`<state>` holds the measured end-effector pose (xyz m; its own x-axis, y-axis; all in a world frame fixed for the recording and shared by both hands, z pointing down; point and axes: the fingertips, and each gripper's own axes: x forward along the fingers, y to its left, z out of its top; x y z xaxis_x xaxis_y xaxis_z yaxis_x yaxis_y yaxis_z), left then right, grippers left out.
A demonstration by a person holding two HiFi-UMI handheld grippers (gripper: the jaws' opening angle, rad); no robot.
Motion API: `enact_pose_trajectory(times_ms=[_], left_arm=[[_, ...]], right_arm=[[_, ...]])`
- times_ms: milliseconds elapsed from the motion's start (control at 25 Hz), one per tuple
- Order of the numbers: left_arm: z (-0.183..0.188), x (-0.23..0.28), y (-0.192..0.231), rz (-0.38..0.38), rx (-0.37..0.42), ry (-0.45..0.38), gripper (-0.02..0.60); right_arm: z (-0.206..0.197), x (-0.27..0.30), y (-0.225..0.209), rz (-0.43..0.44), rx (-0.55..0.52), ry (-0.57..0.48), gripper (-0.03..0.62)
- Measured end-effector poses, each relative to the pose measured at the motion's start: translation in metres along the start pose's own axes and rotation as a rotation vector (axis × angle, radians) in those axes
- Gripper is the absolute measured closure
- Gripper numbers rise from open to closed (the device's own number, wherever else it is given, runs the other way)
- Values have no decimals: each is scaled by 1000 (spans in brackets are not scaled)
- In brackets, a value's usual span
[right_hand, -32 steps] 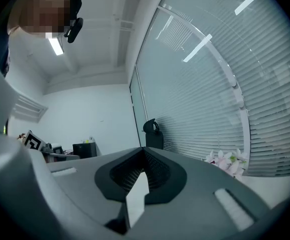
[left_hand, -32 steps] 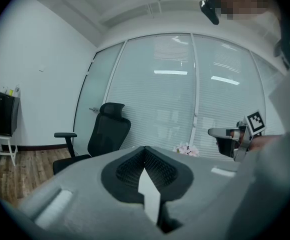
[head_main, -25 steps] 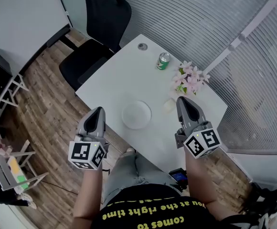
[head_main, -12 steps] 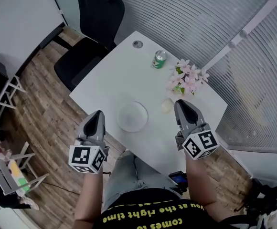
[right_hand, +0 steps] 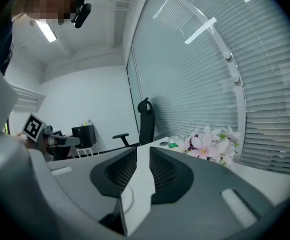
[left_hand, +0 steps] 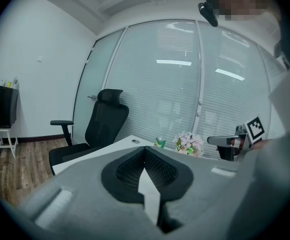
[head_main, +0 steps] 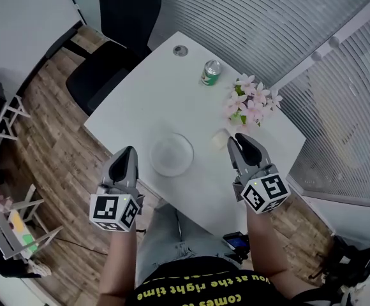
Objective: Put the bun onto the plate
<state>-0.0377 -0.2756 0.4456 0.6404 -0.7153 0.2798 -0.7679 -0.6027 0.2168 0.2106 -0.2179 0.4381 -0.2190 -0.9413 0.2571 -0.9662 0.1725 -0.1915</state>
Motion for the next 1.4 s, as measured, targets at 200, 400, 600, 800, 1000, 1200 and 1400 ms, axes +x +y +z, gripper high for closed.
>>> enact_pose_trajectory(times_ms=[200, 400, 600, 800, 1000, 1200, 1400], left_arm=[[-6, 10, -1, 2, -7, 10, 581], [-17, 19, 3, 11, -15, 27, 581], [-27, 28, 6, 15, -20, 45, 581], [-35, 37, 9, 18, -23, 60, 581], [-43, 44, 10, 16, -29, 75, 581], [-49, 50, 11, 14, -32, 88, 581], [-56, 57, 12, 12, -35, 99, 581]], right_arm=[[-14, 5, -9, -7, 1, 34, 494], [-32, 12, -21, -13, -7, 74, 486], [-58, 23, -30, -1, -12, 157, 443], [-90, 35, -41, 9, 8, 243, 419], [-119, 46, -50, 13, -1, 334, 365], [-145, 56, -58, 6, -33, 407, 355], [-165, 63, -63, 9, -46, 466, 293]])
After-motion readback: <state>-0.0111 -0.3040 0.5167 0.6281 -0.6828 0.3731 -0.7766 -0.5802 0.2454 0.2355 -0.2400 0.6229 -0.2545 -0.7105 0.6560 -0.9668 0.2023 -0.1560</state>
